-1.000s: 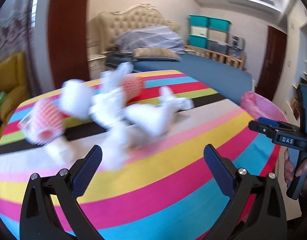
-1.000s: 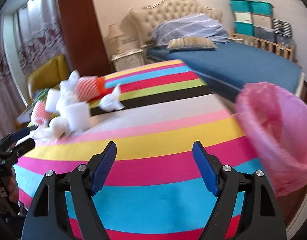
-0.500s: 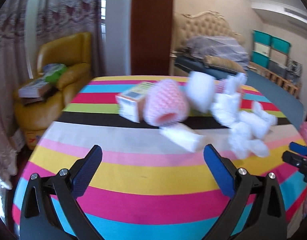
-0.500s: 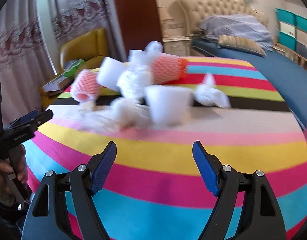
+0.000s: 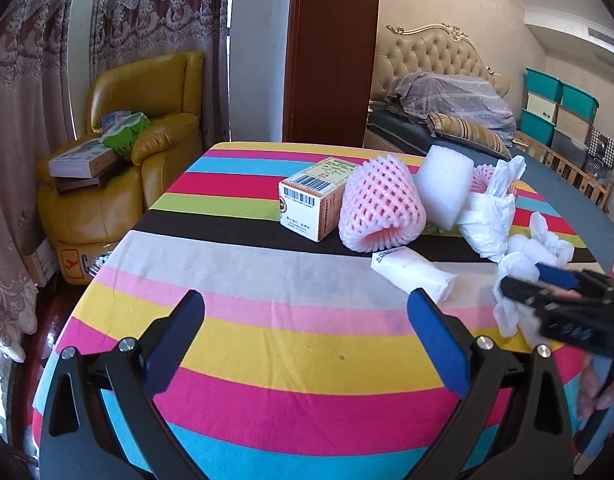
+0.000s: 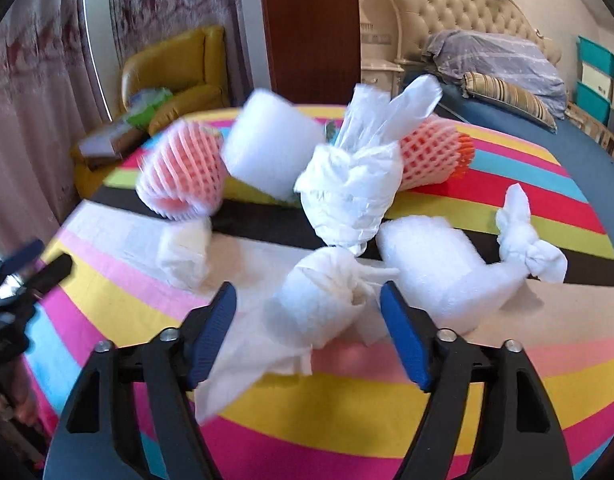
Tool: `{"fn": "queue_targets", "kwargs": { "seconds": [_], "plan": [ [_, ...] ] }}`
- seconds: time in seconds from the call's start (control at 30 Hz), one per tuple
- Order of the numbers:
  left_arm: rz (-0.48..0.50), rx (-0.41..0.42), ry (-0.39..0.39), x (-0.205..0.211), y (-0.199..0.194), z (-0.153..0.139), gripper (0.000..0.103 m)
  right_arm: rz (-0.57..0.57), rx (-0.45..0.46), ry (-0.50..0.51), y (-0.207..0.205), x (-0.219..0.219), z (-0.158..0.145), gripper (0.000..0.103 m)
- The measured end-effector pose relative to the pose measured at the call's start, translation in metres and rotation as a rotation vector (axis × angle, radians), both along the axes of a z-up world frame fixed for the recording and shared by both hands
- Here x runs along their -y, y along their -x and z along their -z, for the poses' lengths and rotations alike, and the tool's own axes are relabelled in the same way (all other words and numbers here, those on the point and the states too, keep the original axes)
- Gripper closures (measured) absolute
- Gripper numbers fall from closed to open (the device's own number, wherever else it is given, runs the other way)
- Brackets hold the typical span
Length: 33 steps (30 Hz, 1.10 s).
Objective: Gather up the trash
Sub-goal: 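Grasp the knotted white tissue with the right tool while the left tool grasps the white packet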
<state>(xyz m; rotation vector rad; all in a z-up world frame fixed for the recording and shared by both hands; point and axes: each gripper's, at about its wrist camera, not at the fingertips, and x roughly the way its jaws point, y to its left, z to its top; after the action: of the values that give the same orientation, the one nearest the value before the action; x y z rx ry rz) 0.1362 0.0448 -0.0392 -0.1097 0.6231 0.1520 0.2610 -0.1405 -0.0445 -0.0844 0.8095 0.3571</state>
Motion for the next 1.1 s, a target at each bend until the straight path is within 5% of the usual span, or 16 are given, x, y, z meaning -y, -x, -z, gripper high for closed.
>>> {"fn": "queue_targets", "kwargs": {
  "seconds": [0.2, 0.57, 0.77, 0.87, 1.1],
  "plan": [
    [0.040, -0.021, 0.043, 0.007, -0.016, 0.004, 0.005, -0.017, -0.025, -0.022, 0.007, 0.015, 0.008, 0.068],
    [0.109, -0.134, 0.032, 0.071, -0.081, 0.020, 0.006, -0.059, 0.054, -0.065, 0.041, 0.046, -0.006, 0.070],
    [0.088, -0.251, 0.046, 0.081, -0.112, 0.041, 0.042, -0.064, 0.063, -0.100, 0.047, 0.062, -0.009, 0.070],
    [0.117, -0.231, 0.044, 0.084, -0.107, 0.040, 0.064, -0.073, 0.066, -0.105, 0.050, 0.062, -0.010, 0.070],
    [0.193, -0.156, 0.027, 0.096, -0.076, 0.034, 0.071, -0.094, 0.061, -0.111, 0.056, 0.055, -0.006, 0.070]
  ]
}}
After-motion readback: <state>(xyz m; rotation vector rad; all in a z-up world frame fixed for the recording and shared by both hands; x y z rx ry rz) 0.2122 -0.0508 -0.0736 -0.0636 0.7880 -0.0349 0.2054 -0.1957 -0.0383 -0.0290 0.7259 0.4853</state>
